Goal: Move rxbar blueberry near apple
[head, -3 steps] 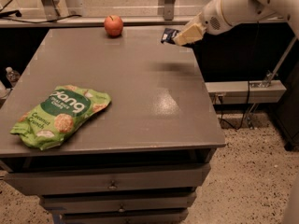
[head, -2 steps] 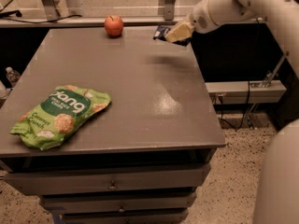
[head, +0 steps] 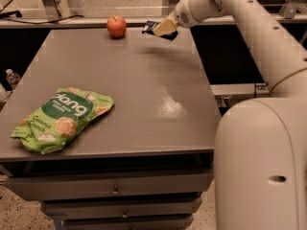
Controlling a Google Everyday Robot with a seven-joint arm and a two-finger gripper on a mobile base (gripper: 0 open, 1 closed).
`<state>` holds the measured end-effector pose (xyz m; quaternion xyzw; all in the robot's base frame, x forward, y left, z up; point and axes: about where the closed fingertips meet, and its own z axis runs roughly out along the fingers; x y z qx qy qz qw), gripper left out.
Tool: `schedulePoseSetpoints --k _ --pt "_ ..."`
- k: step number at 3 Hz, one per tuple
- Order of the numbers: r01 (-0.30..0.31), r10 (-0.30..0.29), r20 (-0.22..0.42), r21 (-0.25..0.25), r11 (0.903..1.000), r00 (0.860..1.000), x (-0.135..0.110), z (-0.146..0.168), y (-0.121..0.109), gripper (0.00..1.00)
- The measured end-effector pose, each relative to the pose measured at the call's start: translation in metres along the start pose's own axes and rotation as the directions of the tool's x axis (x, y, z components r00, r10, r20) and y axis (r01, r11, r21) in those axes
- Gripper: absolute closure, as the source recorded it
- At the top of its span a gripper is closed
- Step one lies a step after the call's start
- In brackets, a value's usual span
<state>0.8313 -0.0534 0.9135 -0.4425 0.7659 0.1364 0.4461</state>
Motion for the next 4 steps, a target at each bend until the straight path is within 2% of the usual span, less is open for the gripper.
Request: schedulePoseSetpoints --k 1,2,4 --pt "0.013 -0.013 0.017 -0.014 0.9998 1.0 -0.02 0.029 0.001 1.0" --pt "0.045 -0.045 0.002 -0.031 0.9985 0.999 -0.032 0.052 0.011 1.0" --pt "0.089 -0.092 -0.038 -0.067 0.9937 0.995 -0.039 0.085 0.028 1.0"
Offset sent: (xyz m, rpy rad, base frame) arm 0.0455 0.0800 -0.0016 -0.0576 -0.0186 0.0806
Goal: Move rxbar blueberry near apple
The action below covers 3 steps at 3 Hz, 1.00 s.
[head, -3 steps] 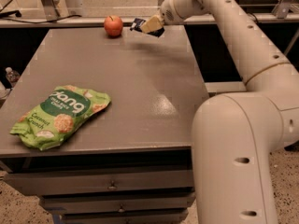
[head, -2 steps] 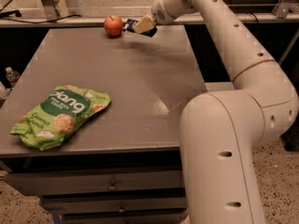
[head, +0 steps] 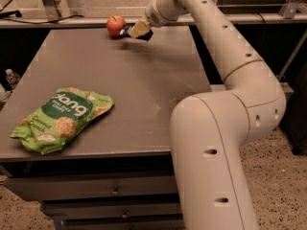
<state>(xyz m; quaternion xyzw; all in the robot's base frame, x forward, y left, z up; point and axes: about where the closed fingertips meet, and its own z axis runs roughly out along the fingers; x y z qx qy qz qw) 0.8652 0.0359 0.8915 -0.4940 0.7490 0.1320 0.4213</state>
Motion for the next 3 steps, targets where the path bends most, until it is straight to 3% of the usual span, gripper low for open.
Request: schedulePoseSetpoints --k 2,3 --pt "0.006 -0.006 -0.045 -0.013 0.9999 0.999 0.0093 0.0193 0.0018 1.0" --pt "0.003 -0.004 -0.06 -0.007 1.0 0.998 0.0105 0.0215 -0.0008 0.82"
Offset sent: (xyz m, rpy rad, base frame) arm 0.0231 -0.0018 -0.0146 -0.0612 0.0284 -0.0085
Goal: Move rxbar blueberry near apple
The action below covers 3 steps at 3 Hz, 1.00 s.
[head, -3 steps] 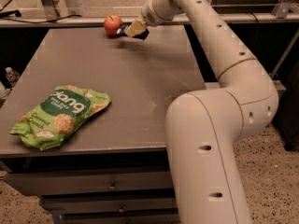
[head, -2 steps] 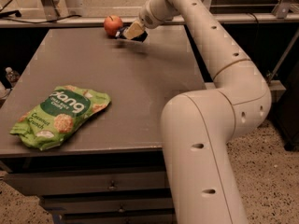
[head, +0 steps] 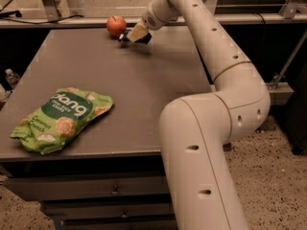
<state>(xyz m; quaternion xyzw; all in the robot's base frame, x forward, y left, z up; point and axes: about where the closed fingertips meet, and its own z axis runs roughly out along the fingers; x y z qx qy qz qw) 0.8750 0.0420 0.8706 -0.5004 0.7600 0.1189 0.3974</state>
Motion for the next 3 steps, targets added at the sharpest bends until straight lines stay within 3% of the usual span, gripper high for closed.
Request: schedulePoseSetpoints --k 3 --pt "-0.009 0.009 -0.012 0.003 1.0 1.0 0.0014 0.003 -0.0027 0.12"
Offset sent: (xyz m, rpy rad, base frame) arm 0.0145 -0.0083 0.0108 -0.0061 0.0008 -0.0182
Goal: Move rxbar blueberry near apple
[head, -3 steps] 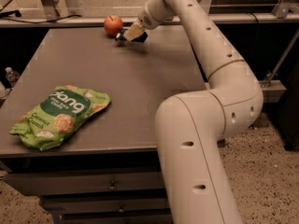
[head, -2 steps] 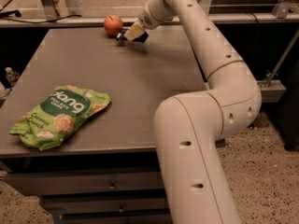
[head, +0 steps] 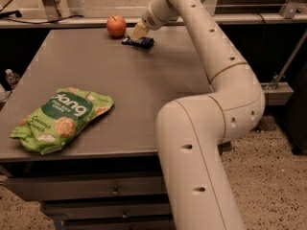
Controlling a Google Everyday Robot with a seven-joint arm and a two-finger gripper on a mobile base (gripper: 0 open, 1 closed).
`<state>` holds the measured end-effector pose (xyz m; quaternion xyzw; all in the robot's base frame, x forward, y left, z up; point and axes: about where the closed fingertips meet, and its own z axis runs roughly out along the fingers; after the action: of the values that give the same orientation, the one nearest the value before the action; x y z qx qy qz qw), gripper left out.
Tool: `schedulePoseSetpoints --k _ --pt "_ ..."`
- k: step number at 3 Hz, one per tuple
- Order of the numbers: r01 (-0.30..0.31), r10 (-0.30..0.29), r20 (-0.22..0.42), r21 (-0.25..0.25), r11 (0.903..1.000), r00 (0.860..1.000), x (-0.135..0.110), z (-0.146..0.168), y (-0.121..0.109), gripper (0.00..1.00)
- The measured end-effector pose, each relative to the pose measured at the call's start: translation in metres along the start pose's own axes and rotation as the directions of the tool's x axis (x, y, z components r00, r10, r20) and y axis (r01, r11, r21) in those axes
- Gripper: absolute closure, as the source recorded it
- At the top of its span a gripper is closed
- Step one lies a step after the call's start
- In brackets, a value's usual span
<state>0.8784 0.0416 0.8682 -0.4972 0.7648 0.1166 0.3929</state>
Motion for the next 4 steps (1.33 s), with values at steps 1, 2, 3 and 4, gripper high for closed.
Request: schedulePoseSetpoints --k 1,2,3,4 --pt "-0.003 0.003 -0.001 -0.001 1.0 1.0 0.0 0.0 0.0 0.0" --pt "-0.013 0.013 0.015 -0.006 0.9999 1.0 -0.001 -0.005 -0.001 0.0" --pt "-0.07 0.073 0.094 -0.034 0.9969 0.993 -0.003 -0.033 -0.004 0.0" --pt "-0.13 0.142 0.19 -0.075 0.9887 0.971 -0.005 -0.077 -0.008 0.0"
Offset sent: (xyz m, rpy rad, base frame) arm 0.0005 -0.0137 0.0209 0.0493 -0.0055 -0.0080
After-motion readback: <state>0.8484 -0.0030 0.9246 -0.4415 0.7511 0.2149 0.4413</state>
